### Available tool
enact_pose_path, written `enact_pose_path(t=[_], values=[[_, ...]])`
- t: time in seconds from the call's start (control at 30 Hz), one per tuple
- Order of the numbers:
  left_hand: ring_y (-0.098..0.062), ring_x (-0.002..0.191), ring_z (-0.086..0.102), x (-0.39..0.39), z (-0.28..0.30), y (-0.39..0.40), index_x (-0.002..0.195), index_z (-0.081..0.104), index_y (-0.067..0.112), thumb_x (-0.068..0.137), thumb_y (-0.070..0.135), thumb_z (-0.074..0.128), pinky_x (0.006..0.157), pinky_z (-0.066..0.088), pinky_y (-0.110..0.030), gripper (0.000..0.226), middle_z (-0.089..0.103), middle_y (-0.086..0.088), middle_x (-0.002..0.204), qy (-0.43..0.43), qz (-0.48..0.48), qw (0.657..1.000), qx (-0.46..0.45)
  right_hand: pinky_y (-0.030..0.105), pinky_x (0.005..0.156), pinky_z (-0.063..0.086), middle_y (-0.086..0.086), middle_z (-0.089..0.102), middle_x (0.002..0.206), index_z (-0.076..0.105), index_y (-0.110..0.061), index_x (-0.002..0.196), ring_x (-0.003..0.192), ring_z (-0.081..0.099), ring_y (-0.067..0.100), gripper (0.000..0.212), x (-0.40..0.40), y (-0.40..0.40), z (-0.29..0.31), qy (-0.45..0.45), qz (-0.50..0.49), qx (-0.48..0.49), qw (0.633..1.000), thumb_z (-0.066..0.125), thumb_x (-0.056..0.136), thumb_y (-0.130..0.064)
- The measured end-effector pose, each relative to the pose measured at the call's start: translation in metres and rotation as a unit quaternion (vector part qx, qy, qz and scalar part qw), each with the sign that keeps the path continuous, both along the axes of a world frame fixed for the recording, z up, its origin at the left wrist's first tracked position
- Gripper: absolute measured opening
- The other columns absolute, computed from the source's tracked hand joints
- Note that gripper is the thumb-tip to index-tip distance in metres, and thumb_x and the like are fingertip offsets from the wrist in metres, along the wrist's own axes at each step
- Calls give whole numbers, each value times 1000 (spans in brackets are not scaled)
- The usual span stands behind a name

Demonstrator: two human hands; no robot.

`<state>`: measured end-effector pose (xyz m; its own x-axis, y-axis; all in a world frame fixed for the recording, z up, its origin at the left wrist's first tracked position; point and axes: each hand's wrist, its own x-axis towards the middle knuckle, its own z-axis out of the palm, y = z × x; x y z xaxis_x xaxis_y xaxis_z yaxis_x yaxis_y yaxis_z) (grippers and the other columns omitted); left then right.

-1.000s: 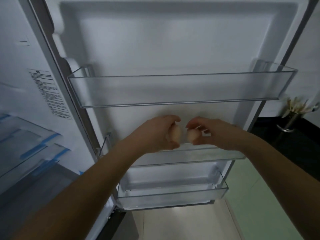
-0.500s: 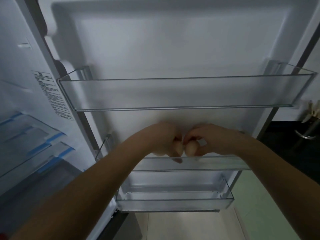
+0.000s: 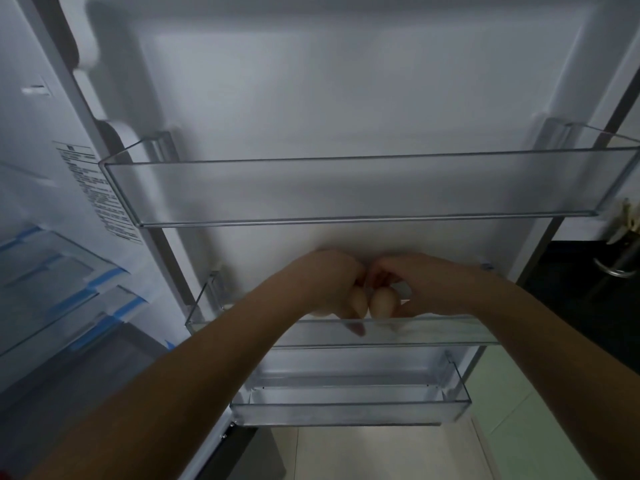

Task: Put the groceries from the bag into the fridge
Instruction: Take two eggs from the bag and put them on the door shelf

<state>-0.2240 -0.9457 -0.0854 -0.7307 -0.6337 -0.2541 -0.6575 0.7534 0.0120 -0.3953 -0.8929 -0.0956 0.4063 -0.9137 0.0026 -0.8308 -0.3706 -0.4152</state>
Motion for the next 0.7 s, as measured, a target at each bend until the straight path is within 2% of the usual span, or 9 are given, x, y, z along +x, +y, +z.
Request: enact_pose_path(t=[0.17, 0.27, 0.43, 0.53, 0.7], values=[[-21, 98, 63, 6, -3, -3, 109, 66, 22, 64, 52, 85, 84, 50, -29, 58, 69, 1, 106, 39, -2, 999, 19, 5, 78, 37, -13, 59, 105, 61, -19, 116, 96, 54, 4, 54, -1, 1, 0, 3, 13, -12, 1000, 85, 68, -23], [-21, 96, 63, 10, -4, -3, 110, 66, 21, 64, 54, 85, 83, 51, -31, 60, 67, 1, 106, 56, 3, 998, 17, 0, 76, 34, -10, 61, 107, 61, -20, 118, 97, 55, 6, 52, -2, 1, 1, -1, 7, -11, 1000, 83, 71, -22], [-21, 106, 60, 16, -5, -8, 125, 60, 22, 78, 38, 78, 88, 49, -30, 53, 61, 1, 118, 69, 10, 998, -9, -1, 81, 32, -4, 61, 117, 58, -19, 126, 104, 54, 6, 56, -4, 6, 2, 8, -13, -1, 1000, 82, 74, -24], [-20, 112, 56, 23, 1, -8, 136, 53, 22, 85, 36, 72, 93, 46, -29, 56, 57, 1, 128, 100, 40, 994, 6, -3, 79, 32, -8, 58, 112, 59, -17, 124, 98, 50, -3, 50, -5, 13, 5, -21, -38, 18, 999, 79, 78, -23], [-17, 108, 55, 39, 9, 0, 133, 56, 21, 92, 43, 62, 93, 43, -27, 47, 59, -1, 126, 158, 52, 986, 3, 0, 82, 36, -11, 59, 112, 60, -25, 121, 103, 54, 0, 32, -6, 26, 7, -44, -83, -10, 996, 64, 89, -28]])
